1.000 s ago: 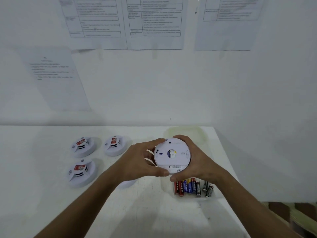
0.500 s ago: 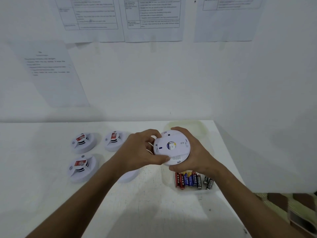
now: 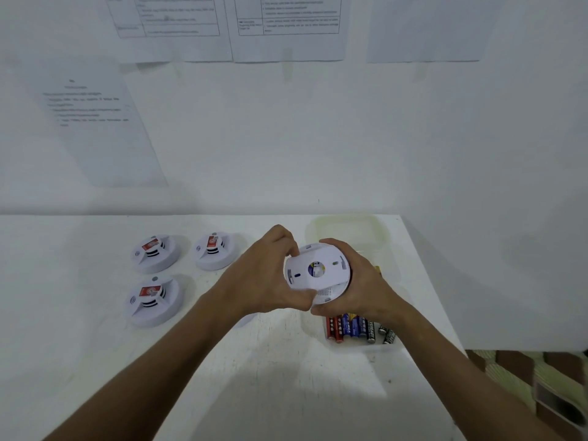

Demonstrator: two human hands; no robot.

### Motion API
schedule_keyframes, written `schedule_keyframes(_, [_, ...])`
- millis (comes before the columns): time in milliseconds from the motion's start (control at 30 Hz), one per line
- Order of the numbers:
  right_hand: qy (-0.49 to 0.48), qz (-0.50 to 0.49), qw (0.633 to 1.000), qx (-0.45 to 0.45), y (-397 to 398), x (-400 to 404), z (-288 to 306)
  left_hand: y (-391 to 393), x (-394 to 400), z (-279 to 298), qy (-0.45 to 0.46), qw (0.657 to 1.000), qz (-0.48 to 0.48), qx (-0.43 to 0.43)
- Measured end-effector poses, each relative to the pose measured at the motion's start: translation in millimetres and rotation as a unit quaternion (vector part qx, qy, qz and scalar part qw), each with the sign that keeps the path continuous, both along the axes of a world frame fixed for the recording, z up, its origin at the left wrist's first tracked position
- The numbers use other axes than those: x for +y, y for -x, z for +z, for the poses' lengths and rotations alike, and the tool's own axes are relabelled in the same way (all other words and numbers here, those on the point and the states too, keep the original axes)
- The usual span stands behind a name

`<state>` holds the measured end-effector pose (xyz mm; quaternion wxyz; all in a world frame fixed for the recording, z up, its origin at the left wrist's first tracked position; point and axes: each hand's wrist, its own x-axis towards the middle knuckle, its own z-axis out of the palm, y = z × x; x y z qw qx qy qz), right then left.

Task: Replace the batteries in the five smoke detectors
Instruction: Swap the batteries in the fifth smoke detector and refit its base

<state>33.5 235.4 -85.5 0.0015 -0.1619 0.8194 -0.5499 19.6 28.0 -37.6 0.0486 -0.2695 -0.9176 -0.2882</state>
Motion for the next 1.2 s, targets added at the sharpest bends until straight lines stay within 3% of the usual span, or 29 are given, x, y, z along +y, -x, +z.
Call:
schedule_keyframes(300, [0.015, 0.000, 0.999, -0.046, -8.8, 26.3, -5.8, -21.0, -37.8, -33.7, -0.045, 0.995, 0.087, 0.029])
schedule_keyframes(467, [-0.005, 0.007, 0.998, -0.064, -19.4, 36.9, -12.1, -52.7, -48.5, -75.2, -0.028, 0.992, 0.114, -0.046])
schedule_keyframes(767, [-0.030, 0.011, 0.996, -0.079, -28.2, 33.2, -14.6, -66.1, -45.7, -106.2, 0.095, 0.976, 0.106, -0.167])
schedule_keyframes(967, [-0.022, 0.011, 0.996, -0.089, -31.4, 29.6, -19.7, -64.4, -44.8, -93.6, 0.092, 0.982, 0.099, -0.129])
schedule_keyframes(1100, [-0.014, 0.020, 0.996, -0.091, -32.6, 25.5, -20.7, -50.0, -30.4, -57.5, 0.009, 0.992, 0.091, -0.083])
schedule_keyframes(1200, [-0.018, 0.029, 0.996, -0.087, -31.6, 21.3, -19.2, -38.3, -13.5, -29.4, -0.035, 0.994, 0.040, -0.098])
